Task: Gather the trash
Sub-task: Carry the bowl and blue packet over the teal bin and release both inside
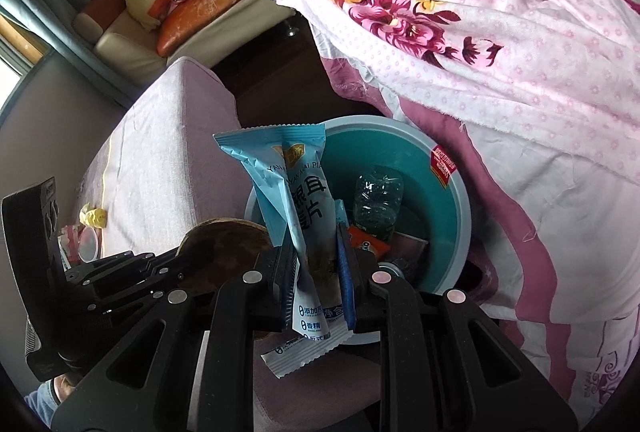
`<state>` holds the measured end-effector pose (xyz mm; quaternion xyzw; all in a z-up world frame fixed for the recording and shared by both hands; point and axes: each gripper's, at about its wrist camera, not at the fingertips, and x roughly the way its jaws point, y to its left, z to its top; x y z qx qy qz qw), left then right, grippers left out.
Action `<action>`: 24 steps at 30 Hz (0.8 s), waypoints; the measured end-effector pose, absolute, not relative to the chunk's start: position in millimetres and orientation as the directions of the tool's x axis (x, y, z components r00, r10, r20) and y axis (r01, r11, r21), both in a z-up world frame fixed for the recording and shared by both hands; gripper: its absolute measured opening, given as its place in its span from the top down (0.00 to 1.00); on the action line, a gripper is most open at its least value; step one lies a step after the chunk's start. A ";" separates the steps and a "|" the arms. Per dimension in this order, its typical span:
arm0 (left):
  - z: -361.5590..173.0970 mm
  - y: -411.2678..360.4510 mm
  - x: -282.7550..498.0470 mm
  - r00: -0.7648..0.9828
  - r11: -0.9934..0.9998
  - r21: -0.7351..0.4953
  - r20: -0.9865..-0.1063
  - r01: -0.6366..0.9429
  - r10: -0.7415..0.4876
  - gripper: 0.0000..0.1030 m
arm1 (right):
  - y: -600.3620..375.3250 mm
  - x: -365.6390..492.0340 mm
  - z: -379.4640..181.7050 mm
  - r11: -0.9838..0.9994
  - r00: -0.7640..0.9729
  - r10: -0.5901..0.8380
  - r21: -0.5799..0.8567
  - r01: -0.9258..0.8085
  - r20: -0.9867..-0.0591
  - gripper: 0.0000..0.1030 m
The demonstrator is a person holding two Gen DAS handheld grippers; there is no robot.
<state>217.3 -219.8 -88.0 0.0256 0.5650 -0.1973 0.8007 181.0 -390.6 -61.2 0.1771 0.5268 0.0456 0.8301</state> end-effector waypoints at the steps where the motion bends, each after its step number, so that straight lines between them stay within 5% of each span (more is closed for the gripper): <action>1: -89.3 -221.9 218.0 0.276 0.919 -0.186 -0.916 0.349 -0.290 0.90 | -392.3 180.6 -61.2 0.934 0.440 0.259 0.340 0.113 -0.860 0.82; 14: -86.7 -212.0 211.1 0.273 0.917 -0.217 -0.909 0.336 -0.315 0.71 | -390.4 182.9 -64.2 0.937 0.422 0.252 0.329 0.119 -0.871 0.82; 18: -77.9 -201.8 205.6 0.300 0.920 -0.229 -0.896 0.319 -0.327 0.49 | -386.3 184.7 -62.4 0.940 0.421 0.245 0.320 0.117 -0.873 0.82; 24: -67.4 -183.3 194.0 0.333 0.924 -0.232 -0.883 0.304 -0.331 0.30 | -377.5 186.3 -61.3 0.944 0.411 0.238 0.309 0.114 -0.880 0.79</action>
